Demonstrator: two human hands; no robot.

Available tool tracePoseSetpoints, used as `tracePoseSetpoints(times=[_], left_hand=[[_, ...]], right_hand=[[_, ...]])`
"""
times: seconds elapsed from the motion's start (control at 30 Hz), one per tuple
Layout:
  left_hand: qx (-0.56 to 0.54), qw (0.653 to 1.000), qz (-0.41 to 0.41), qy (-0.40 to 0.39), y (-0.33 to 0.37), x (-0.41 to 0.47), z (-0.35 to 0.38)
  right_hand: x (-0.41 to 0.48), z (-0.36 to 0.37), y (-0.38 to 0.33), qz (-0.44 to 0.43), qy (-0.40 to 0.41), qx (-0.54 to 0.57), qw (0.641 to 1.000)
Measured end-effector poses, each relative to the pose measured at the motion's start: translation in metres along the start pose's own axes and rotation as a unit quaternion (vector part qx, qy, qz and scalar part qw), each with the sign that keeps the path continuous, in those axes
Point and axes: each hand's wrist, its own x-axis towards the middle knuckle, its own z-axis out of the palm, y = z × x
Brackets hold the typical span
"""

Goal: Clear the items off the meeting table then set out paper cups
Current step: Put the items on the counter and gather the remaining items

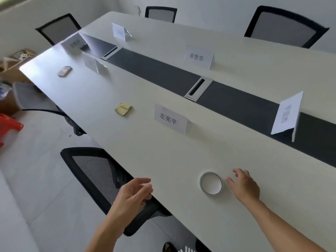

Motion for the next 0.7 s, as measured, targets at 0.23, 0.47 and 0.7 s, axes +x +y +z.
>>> tracePoseSetpoints(times=[0.23,0.47,0.7], left_hand=[[-0.017,0.999,-0.021,0.020,-0.017,-0.014,-0.008],[-0.052,0.997,-0.029,0.054,-0.034,-0.027,-0.020],[-0.198,0.975,0.010,0.100,-0.043,-0.049,-0.038]], right_hand=[[-0.017,0.036,-0.038,-0.102,-0.112,-0.068,0.986],[-0.059,0.015,-0.119,-0.241,-0.096,0.061,0.964],[-0.142,0.001,-0.215,-0.400,-0.138,0.139,0.895]])
